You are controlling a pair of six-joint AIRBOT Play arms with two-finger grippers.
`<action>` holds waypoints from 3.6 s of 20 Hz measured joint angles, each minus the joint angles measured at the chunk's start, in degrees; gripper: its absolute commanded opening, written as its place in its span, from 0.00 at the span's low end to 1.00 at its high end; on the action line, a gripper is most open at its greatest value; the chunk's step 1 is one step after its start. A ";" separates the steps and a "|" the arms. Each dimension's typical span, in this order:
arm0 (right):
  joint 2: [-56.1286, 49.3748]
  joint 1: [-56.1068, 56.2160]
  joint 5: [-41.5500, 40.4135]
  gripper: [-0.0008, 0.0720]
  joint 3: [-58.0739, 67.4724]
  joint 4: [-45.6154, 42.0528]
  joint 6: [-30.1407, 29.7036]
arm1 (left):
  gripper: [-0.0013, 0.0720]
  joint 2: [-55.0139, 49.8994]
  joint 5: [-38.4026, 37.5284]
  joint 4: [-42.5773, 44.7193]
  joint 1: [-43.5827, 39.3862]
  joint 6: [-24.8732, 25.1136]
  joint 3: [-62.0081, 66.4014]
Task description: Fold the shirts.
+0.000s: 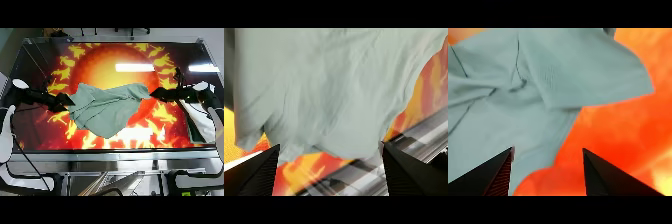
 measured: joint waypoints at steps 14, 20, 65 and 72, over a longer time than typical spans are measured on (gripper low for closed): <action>1.95 29.55 -17.55 0.67 -26.47 14.82 2.49 | 0.58 7.67 28.20 2.23 -9.92 -0.44 -19.58; -2.38 34.12 -23.85 0.03 -25.05 31.50 -15.47 | 0.04 7.72 24.48 2.21 -9.99 0.04 -14.05; -14.69 2.84 -18.29 0.35 5.66 -2.19 -2.67 | 0.97 -13.60 26.32 7.56 0.50 -1.51 18.69; -10.14 -0.52 -17.94 0.60 9.27 -2.99 -4.39 | 0.96 -12.04 8.81 8.00 6.29 -7.56 32.15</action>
